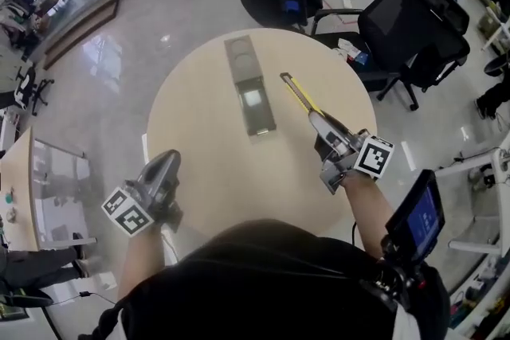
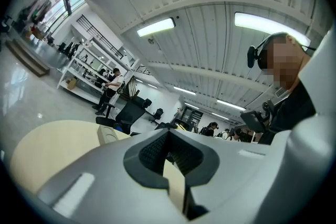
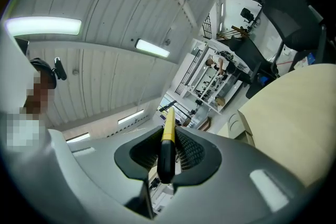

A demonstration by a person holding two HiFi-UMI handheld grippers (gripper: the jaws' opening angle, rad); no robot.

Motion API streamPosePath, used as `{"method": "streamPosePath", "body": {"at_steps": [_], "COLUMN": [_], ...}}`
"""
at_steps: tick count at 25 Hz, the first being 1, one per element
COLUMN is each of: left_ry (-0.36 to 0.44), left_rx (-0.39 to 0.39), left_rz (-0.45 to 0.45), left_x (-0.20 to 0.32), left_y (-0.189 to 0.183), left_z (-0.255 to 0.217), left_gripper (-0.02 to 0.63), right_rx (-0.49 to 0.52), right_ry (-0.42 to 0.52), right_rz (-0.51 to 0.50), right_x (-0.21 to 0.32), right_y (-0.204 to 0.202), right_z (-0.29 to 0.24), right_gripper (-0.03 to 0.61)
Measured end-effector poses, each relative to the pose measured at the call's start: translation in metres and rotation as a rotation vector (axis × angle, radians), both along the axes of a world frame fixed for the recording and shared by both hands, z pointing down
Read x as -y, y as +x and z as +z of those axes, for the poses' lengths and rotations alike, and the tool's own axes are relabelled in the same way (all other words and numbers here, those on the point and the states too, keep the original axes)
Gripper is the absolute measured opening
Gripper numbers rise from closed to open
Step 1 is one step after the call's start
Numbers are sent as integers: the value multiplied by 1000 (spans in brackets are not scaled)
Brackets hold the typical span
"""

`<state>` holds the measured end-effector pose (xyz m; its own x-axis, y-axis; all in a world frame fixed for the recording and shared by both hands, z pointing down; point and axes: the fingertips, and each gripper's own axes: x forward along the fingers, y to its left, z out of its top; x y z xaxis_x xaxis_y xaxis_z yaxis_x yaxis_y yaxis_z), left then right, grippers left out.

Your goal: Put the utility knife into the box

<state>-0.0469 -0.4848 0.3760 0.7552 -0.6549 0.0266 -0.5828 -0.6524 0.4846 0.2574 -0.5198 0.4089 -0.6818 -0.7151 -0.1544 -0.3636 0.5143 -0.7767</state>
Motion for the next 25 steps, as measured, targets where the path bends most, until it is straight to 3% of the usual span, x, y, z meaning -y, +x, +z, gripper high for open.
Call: {"method": "streamPosePath", "body": {"at_steps": [4, 9, 20, 25], "left_ry": [-21, -42, -113, -161], "left_rx": [-4, -11, 16, 32], "left_rz": [28, 71, 9, 5], "left_x": [32, 73, 153, 177], "left_y": [-10, -27, -37, -28], "left_z": [20, 48, 128, 167], "left_gripper": [-3, -3, -3, -3], "right_rx": [-57, -50, -96, -83], "right_ry": [-28, -129, -332, -618], "right_rz": [53, 98, 54, 142], "right_x": [19, 36, 119, 138], "right_y": [-5, -33, -72, -68], "right_z": [23, 58, 152, 220], "right_gripper": [87, 87, 87, 87]}}
